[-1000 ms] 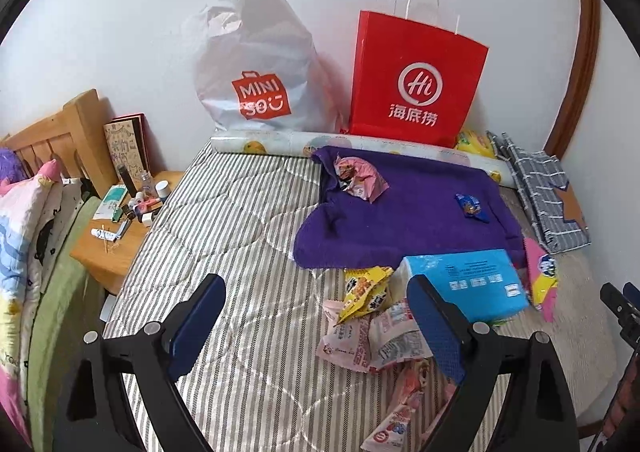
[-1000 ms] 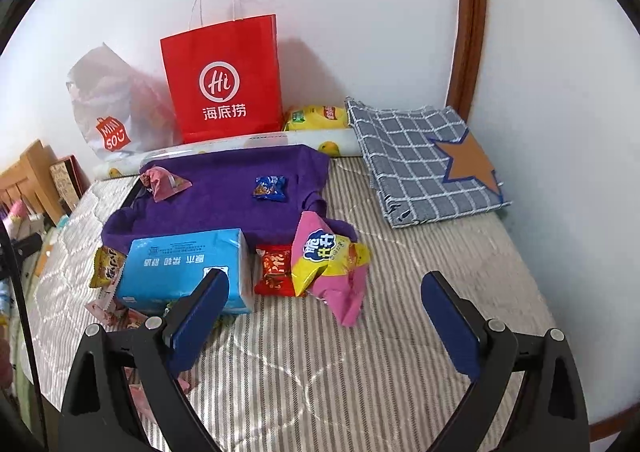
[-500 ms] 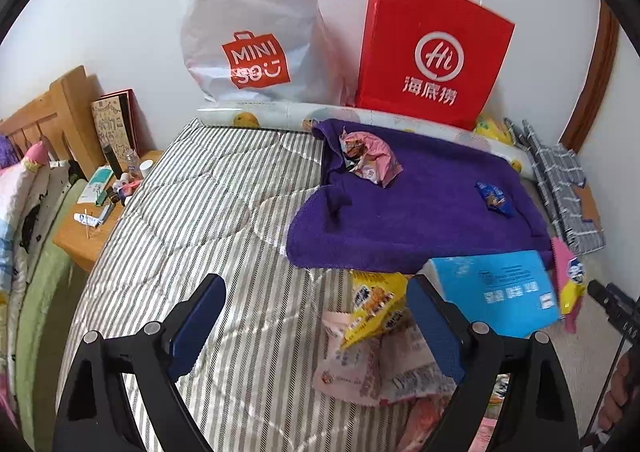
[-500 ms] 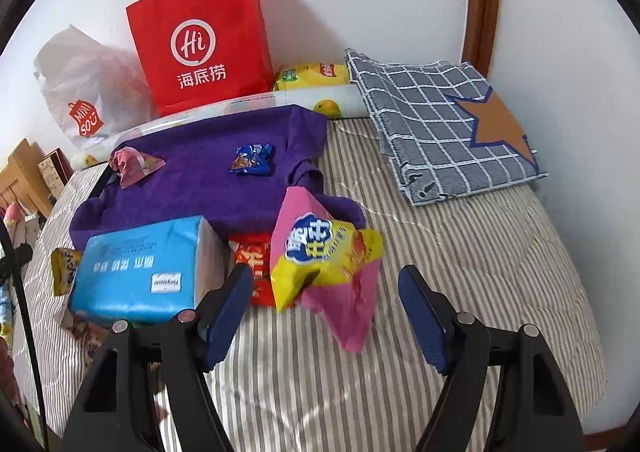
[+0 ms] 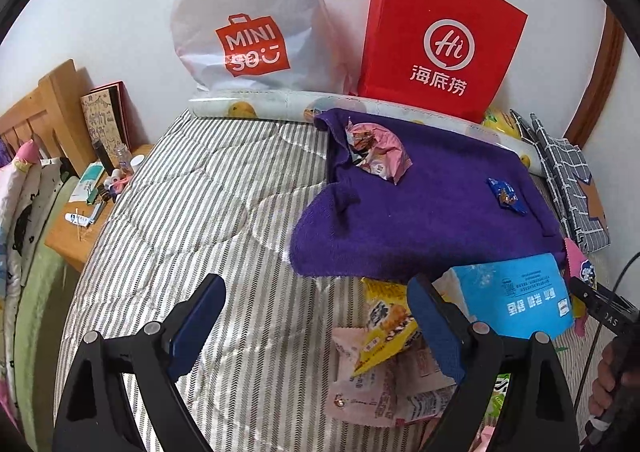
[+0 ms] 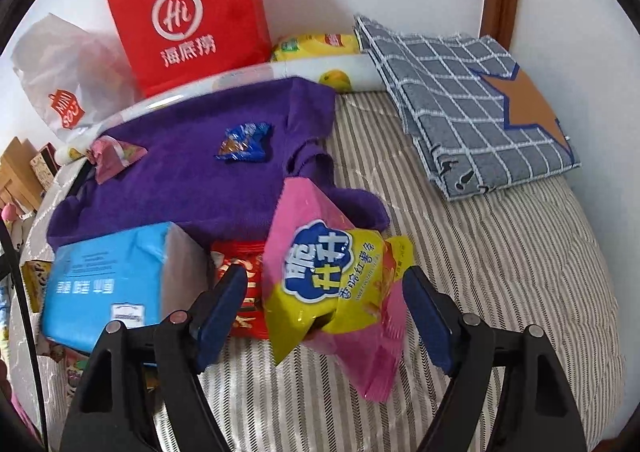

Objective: Organize snacks
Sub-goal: 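Reach down and grasp the pink-and-yellow chip bag with the right tool, then grasp the yellow snack packet with the left tool while the right tool holds the chip bag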

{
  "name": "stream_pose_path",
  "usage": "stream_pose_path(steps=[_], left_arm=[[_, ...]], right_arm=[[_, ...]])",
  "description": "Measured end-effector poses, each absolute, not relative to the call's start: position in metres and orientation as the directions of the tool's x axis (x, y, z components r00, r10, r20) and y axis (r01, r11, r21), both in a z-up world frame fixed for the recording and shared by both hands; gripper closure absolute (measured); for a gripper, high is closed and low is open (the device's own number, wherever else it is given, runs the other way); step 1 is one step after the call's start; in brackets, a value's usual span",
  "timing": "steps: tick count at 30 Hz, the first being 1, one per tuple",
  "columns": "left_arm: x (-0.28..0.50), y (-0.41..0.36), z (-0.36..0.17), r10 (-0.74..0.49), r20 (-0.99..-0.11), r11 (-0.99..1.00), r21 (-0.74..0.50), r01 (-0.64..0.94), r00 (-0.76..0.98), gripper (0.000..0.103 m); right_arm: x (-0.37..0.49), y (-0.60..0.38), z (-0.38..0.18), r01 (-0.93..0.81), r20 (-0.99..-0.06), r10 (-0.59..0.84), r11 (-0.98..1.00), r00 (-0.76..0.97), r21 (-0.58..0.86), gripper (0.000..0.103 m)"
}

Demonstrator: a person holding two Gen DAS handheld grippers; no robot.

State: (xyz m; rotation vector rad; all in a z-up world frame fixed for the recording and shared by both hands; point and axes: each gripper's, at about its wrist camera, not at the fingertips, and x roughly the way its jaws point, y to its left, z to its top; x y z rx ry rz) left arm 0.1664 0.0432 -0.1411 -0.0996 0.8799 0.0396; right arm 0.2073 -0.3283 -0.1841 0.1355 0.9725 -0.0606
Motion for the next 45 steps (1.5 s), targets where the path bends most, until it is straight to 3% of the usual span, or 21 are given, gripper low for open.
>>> stream_pose_path(steps=[8, 12, 16, 27, 39, 45], left_arm=[[0.166, 0.056, -0.145, 0.017, -0.786, 0.994, -0.051, -0.093, 0.619, 0.011], [0.165, 0.061, -0.150, 0.013, -0.795, 0.994, -0.056, -0.094, 0.607, 0.011], [0.164, 0.061, -0.153, -0.018, -0.798, 0.994, -0.077, -0.073, 0.602, 0.011], [0.160, 0.037, -0.143, -0.144, -0.767, 0.989, -0.138, 0.059, 0.625, 0.011], [0.182, 0.012, -0.168, -0.201, -0.810, 0.979, -0.149, 0.138, 0.551, 0.012], [0.192, 0.009, -0.182, -0.202, -0.826, 0.979, -0.149, 0.142, 0.526, 0.029]], right_arm=[[0.215, -0.331, -0.197, 0.136, -0.838, 0.023, 0.984, 0.546, 0.115, 0.024], [0.214, -0.330, -0.196, 0.131, -0.835, 0.017, 0.986, 0.551, 0.106, 0.042], [0.208, -0.329, -0.192, 0.109, -0.825, 0.016, 0.990, 0.566, 0.094, 0.048], [0.183, -0.332, -0.177, 0.108, -0.809, 0.024, 0.988, 0.588, 0.108, 0.048], [0.164, -0.338, -0.163, 0.131, -0.798, -0.005, 0.987, 0.603, 0.093, 0.048], [0.163, -0.338, -0.164, 0.130, -0.801, 0.001, 0.987, 0.598, 0.099, 0.048]])
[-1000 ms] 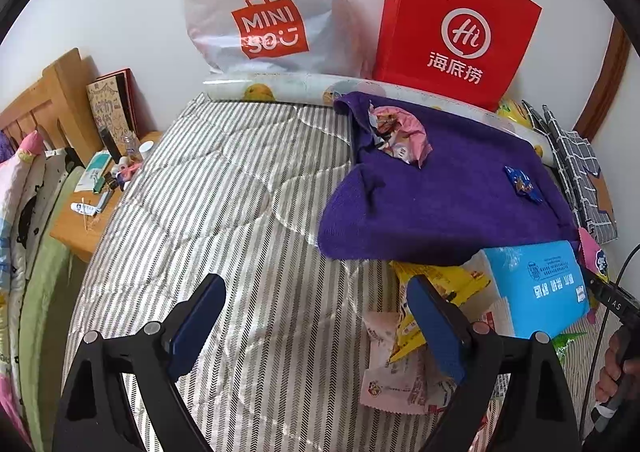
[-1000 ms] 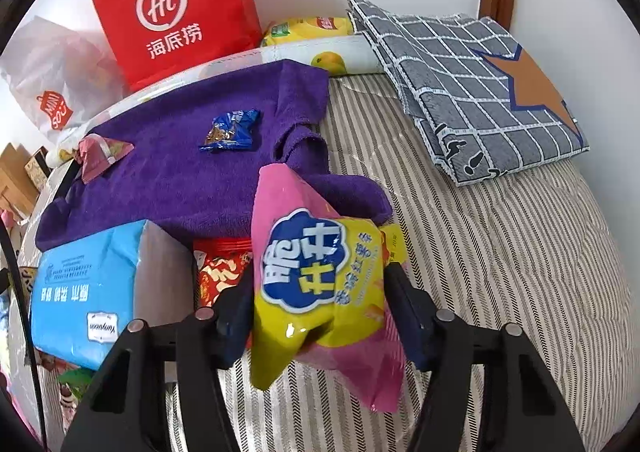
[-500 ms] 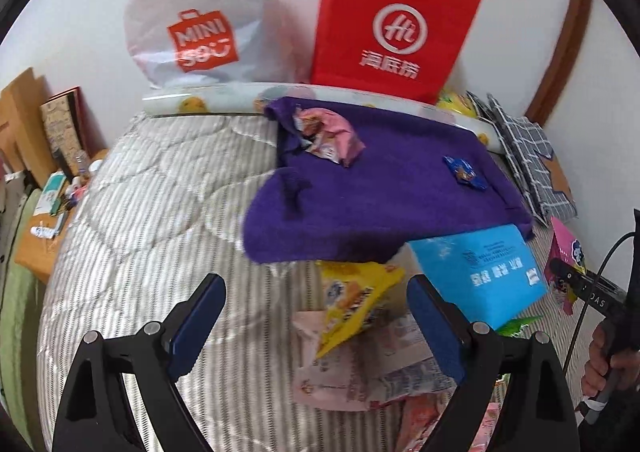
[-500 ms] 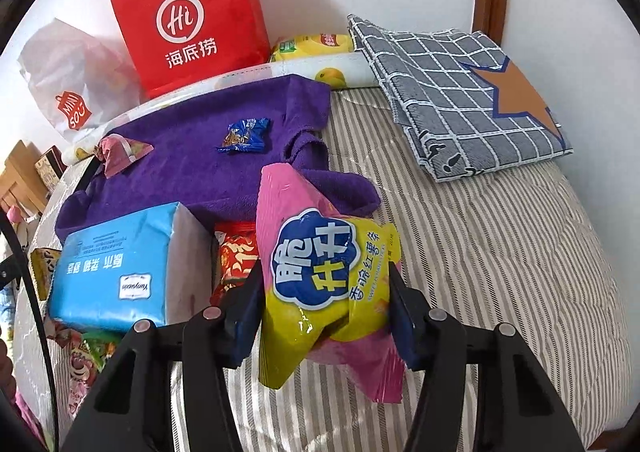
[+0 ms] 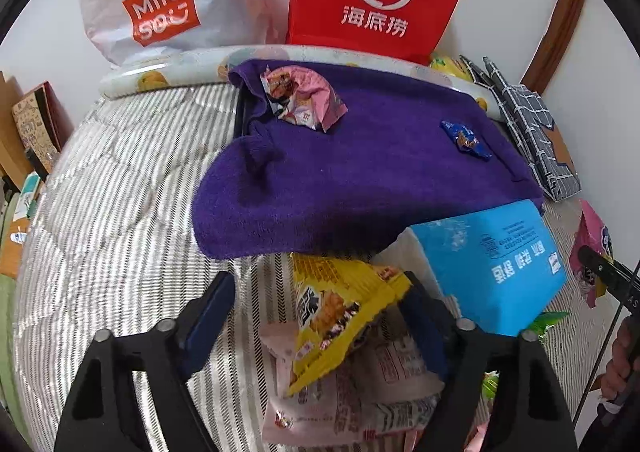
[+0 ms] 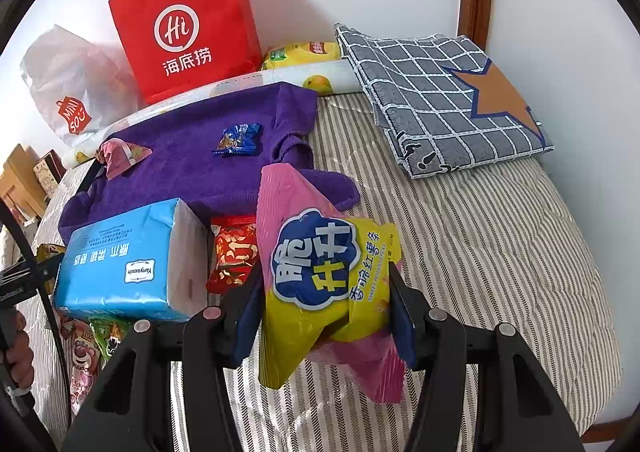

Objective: Organize snacks
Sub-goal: 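Grasp the yellow snack packet with the left tool while the right tool holds the chip bag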

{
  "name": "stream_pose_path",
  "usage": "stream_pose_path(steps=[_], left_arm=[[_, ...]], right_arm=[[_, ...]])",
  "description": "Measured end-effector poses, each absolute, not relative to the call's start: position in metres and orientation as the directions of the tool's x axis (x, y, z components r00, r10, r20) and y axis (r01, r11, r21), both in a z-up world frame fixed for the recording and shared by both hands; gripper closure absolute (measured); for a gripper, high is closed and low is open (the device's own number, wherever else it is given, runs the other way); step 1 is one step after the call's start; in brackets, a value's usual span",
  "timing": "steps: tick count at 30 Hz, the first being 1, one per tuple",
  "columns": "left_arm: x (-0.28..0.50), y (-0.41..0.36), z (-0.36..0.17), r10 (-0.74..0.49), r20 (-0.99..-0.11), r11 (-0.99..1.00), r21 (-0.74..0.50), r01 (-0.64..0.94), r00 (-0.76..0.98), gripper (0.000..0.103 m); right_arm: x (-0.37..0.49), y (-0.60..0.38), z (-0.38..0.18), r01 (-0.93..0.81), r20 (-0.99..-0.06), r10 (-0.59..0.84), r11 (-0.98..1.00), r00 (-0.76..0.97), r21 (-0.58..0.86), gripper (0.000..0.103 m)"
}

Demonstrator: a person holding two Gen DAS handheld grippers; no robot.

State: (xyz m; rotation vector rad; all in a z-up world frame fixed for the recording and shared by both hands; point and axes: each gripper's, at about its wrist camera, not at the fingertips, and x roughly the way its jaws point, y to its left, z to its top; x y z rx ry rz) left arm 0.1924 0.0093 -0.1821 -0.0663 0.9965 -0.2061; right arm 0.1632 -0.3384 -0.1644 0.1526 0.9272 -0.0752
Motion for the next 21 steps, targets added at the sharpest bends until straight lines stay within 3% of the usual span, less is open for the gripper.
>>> stream_pose_path(steps=[2, 4, 21], left_arm=[[0.195, 0.009, -0.187, -0.211, -0.832, 0.977, -0.161, 0.142, 0.512, 0.040], [0.196, 0.008, -0.191, -0.249, -0.836, 0.968, -0.191, 0.166, 0.489, 0.064], [0.157, 0.017, -0.135, -0.257, -0.776, 0.966, -0.197, 0.166, 0.577, 0.065]], right_arm=[[0.164, -0.337, -0.165, 0.129, -0.803, 0.002, 0.987, 0.596, 0.099, 0.048], [0.165, -0.337, -0.165, 0.127, -0.802, 0.003, 0.987, 0.597, 0.099, 0.048], [0.140, -0.321, -0.123, 0.087, -0.750, 0.016, 0.991, 0.662, 0.098, 0.048]])
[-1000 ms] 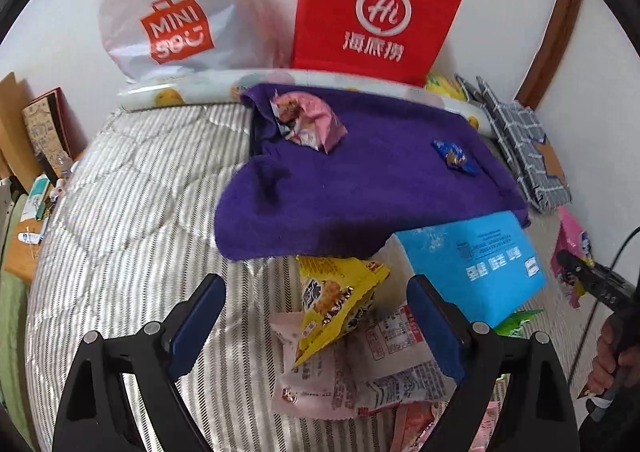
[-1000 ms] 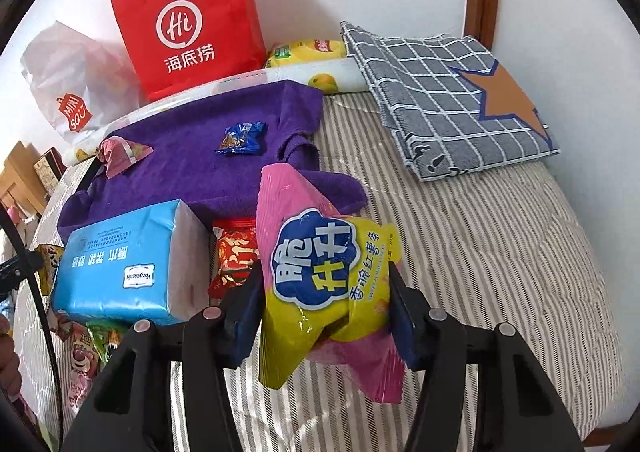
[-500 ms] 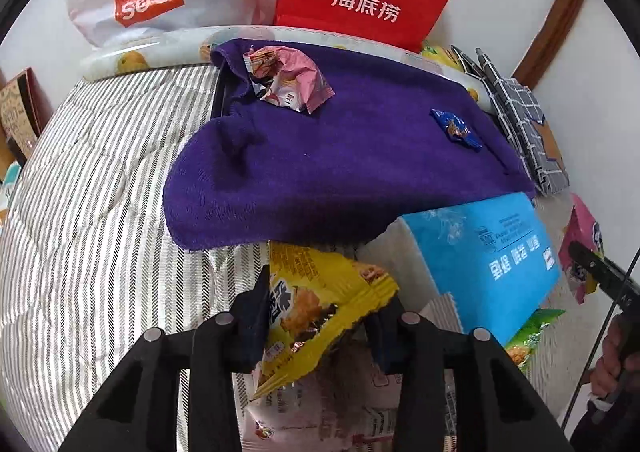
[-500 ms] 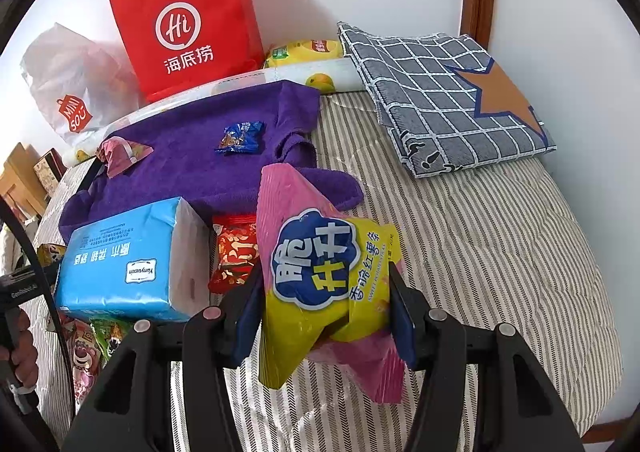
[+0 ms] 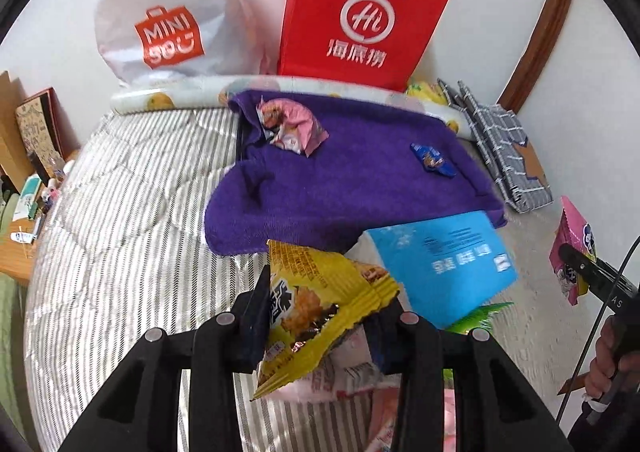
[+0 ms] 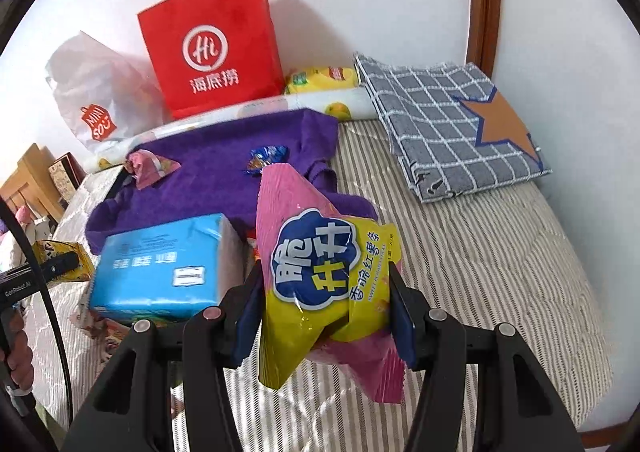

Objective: Organize snacks
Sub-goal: 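Grasp the yellow snack packet with the left tool while the right tool holds the chip bag, then carry both bags over the purple towel while the right tool releases the chip bag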

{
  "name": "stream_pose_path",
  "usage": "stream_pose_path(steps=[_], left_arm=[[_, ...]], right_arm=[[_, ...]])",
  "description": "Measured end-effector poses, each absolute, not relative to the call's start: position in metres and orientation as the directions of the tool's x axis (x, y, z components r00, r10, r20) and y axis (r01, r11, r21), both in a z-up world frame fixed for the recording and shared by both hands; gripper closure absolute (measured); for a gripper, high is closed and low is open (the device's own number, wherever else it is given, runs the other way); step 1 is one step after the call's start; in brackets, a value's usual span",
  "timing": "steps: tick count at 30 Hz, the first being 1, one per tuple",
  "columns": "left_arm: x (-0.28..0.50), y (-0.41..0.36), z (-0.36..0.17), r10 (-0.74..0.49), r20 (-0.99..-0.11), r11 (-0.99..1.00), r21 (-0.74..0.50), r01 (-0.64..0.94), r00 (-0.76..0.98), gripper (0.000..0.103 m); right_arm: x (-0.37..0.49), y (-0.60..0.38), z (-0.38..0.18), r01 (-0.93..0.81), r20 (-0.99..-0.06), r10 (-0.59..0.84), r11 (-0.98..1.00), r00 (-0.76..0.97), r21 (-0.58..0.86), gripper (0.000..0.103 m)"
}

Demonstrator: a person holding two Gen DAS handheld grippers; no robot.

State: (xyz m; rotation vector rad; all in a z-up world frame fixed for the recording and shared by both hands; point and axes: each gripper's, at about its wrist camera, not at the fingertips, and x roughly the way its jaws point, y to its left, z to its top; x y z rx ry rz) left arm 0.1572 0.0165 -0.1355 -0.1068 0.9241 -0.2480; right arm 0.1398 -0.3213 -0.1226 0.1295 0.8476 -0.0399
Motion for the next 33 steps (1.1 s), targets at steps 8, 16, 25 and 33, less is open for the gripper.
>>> stream_pose_path(steps=[8, 16, 25, 33], left_arm=[[0.130, 0.017, -0.101, -0.271, -0.732, 0.963, -0.209, 0.173, 0.626, 0.065], [0.107, 0.017, -0.072, -0.276, -0.691, 0.961, -0.204, 0.185, 0.669, 0.065], [0.097, 0.016, -0.054, -0.275, -0.678, 0.961, -0.209, 0.180, 0.682, 0.065], [0.108, 0.016, -0.045, -0.264, -0.666, 0.964, -0.206, 0.168, 0.698, 0.065]], right_arm=[[0.117, -0.306, -0.087, 0.063, -0.708, 0.018, 0.994, 0.706, 0.088, 0.048], [0.098, -0.290, -0.063, 0.031, -0.674, 0.035, 0.996, 0.738, 0.087, 0.048], [0.091, -0.279, -0.047, -0.001, -0.653, 0.065, 0.995, 0.755, 0.097, 0.048], [0.109, -0.282, -0.044, -0.012, -0.650, 0.083, 0.994, 0.755, 0.112, 0.048]])
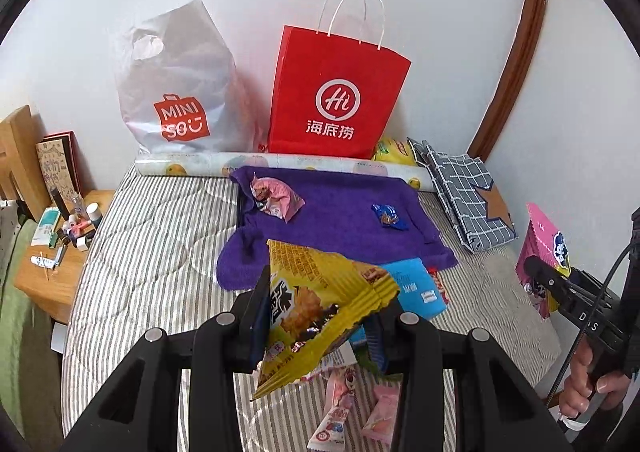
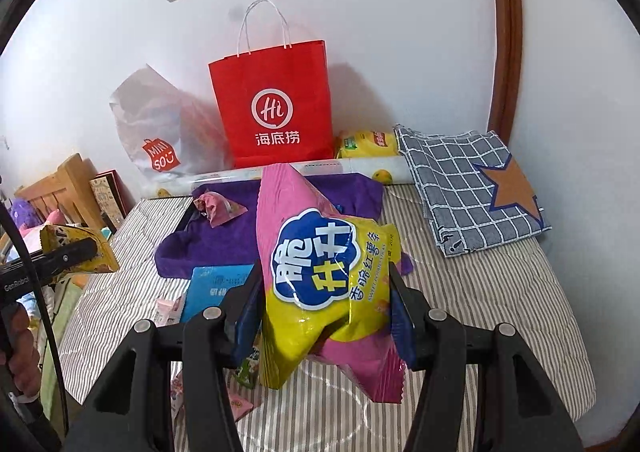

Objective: Organize snacks
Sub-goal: 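Carry both bags over the purple towel while the right tool releases the chip bag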

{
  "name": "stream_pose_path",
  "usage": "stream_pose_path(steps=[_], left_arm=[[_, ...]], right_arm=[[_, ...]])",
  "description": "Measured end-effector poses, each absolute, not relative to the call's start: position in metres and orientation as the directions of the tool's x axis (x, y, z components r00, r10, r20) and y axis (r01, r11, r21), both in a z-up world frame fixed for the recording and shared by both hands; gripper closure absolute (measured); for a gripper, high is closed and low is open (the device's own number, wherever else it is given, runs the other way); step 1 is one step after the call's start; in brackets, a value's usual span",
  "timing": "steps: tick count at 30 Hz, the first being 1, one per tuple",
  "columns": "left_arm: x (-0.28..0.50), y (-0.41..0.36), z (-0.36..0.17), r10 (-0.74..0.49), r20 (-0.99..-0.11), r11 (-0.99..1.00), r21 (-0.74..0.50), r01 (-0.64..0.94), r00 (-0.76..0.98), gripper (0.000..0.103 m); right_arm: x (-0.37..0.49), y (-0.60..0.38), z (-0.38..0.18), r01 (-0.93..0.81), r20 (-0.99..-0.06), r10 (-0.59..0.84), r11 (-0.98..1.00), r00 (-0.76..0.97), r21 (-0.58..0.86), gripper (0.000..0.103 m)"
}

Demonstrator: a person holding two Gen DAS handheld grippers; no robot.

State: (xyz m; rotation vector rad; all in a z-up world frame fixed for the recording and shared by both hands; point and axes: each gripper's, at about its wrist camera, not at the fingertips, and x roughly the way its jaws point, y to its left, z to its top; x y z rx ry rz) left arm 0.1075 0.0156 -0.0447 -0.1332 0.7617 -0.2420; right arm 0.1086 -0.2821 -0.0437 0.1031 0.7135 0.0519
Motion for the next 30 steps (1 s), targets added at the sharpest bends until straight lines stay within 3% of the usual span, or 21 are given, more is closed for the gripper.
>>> stream_pose_path(steps=[30], left_arm=[[0.229, 0.020, -0.096, -0.287, -0.711, 0.957, -0.244, 0.158, 0.642, 0.065]], right_arm=[[0.235, -0.283, -0.096, -0.001, -0.708, 0.101, 0.990, 0.699, 0.141, 0.048]])
